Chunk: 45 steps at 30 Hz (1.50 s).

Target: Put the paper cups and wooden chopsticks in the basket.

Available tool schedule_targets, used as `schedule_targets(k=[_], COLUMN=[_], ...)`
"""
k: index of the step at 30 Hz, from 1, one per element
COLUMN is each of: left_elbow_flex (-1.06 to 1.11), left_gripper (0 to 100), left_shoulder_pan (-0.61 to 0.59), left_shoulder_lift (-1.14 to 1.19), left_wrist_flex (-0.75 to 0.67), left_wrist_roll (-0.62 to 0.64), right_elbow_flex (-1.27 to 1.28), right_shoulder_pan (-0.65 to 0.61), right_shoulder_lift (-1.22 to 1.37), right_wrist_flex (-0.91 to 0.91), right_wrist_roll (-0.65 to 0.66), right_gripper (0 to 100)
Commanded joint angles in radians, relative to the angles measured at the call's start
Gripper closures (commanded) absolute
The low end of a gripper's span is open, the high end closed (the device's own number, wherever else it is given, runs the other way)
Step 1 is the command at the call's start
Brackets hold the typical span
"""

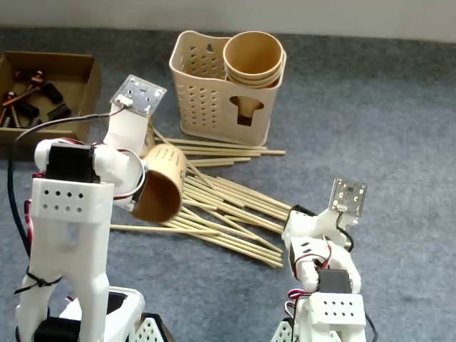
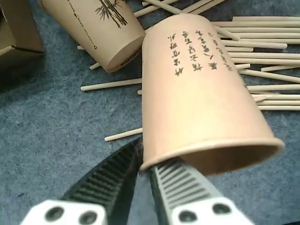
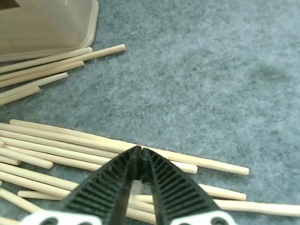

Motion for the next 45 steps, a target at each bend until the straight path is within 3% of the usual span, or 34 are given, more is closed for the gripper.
schedule_targets(k=[1, 23, 31, 45], left_elbow_flex=[0.018, 0.033, 0.105, 0.196], left_gripper=[99, 99, 83, 84], left_shoulder_pan=[-0.005, -0.001, -0.001, -0.004], left_shoulder_lift=[0.007, 0.013, 0.013, 0.013], left_wrist_flex=[0.006, -0.002, -0.002, -0.144], left_wrist_roll=[0.006, -0.003, -0.003, -0.003], right_elbow_flex=[0.111, 0.111, 0.111, 0.111], right_shoulder_pan=[0.007, 0.007, 0.007, 0.007], right_shoulder_lift=[-0.002, -0.002, -0.002, -0.002], right_wrist_flex=[-0.022, -0.022, -0.022, -0.022], right_wrist_roll=[-0.003, -0.003, -0.003, -0.005], right_gripper=[99.3, 99.3, 99.3, 99.3])
